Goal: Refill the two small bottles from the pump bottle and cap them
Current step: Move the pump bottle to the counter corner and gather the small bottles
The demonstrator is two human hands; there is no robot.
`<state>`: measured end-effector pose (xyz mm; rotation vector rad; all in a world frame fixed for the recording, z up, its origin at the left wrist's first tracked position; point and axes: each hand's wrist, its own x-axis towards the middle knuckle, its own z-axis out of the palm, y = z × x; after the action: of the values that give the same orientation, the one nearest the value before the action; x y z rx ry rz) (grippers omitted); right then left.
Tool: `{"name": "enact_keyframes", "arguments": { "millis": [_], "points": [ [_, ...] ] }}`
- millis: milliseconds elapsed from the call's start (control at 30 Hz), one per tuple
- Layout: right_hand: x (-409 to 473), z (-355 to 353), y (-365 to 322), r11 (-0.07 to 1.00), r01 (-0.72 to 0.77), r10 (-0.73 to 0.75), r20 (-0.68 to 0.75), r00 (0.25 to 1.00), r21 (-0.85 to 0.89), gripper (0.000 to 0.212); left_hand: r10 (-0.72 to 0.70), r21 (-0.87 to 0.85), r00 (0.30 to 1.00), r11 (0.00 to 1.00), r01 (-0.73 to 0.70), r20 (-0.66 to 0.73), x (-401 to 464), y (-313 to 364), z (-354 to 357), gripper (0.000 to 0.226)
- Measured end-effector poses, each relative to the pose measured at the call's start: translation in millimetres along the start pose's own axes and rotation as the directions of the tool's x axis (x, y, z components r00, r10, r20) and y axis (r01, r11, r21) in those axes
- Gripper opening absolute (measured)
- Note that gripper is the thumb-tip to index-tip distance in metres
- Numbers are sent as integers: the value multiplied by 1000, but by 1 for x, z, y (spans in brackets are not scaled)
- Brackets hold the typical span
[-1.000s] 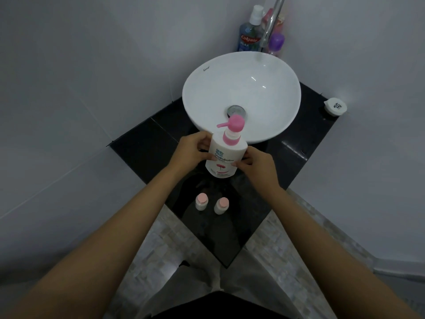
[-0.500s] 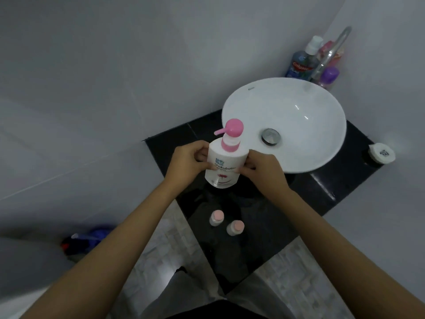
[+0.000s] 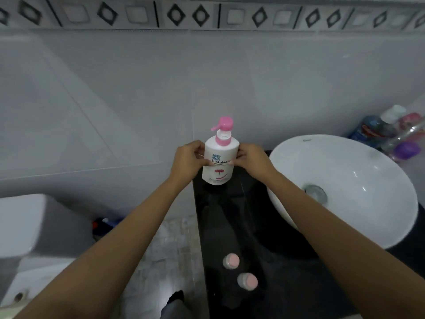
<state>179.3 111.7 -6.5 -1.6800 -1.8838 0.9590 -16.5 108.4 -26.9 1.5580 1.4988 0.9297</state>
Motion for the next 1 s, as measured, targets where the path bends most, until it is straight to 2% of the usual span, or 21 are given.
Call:
{"name": "enact_keyframes", "arguments": {
  "millis": [167,533,1000],
  "points": [
    [26,7,-1,1000,4,-5,39,999,31,34,-49,16,997,999,50,-59,18,-7,-1,32],
    [51,15,0,999,-50,50,46,998,-20,39,-99,22,990,995,102,-105,34,-16,8,30],
    [60,23,-6,996,-90,92,-74,993,26,36,-55,45,992,997,61,-112,45,-21,7,29]
  ]
}}
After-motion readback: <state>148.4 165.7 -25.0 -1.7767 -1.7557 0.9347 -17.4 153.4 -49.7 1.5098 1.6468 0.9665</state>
